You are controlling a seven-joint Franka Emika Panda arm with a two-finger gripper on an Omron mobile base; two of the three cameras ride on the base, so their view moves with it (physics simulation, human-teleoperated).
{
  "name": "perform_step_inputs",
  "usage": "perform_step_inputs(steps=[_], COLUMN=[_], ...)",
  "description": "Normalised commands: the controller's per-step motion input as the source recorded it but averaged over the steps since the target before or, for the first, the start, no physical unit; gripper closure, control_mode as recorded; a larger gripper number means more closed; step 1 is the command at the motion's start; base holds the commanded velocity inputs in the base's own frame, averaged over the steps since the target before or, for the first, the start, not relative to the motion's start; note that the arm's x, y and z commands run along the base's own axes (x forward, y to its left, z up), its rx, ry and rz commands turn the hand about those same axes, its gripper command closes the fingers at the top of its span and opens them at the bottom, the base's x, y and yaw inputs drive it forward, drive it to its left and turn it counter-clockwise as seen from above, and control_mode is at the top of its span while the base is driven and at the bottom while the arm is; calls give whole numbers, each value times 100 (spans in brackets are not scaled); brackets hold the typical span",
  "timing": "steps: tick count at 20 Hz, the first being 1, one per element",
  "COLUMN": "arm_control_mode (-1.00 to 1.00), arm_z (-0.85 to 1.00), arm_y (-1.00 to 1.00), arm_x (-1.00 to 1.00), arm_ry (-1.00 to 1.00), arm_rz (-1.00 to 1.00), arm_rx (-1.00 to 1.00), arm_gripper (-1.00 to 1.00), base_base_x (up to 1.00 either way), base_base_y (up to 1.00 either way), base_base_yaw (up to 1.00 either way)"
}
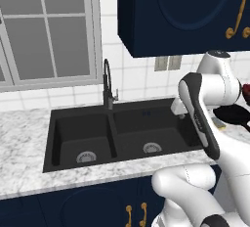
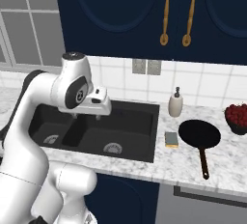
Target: Pick the pan and sponge and place them into the sink. Then turn on the water.
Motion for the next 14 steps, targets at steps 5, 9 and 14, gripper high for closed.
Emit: perform_step_inputs(steps=[5, 9, 14], arm_control_mode=[-100, -100, -100], arm_z=[-6, 0, -3], arm_y=[-68, -69, -75], arm_x=[0, 0, 0], arm_ry=[6, 6, 3], arm_rz=[-5, -1, 0], arm_rx=[-10, -3, 0], arm_gripper=[-100, -100, -100], base_base_x=[0, 0, 0], base_base_y=[0, 0, 0], base_base_yaw=[0, 0, 0])
